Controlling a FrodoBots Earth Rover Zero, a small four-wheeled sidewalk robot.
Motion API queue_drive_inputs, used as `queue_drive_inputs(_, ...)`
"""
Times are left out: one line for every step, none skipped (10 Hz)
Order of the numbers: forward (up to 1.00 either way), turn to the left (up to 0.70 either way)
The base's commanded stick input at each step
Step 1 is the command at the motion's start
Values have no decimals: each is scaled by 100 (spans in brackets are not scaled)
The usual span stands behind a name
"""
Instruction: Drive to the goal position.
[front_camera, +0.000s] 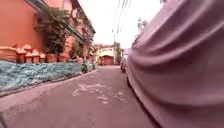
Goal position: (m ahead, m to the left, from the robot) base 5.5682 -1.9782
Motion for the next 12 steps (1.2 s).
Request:
queue_drive_inputs(70, 12)
queue_drive_inputs(70, 0)
queue_drive_inputs(70, 0)
queue_drive_inputs(70, 0)
queue_drive_inputs(70, 0)
queue_drive_inputs(70, 0)
queue_drive_inputs(70, 0)
queue_drive_inputs(70, 0)
queue_drive_inputs(70, 0)
queue_drive_inputs(70, 0)
queue_drive_inputs(70, 0)
queue_drive_inputs(70, 0)
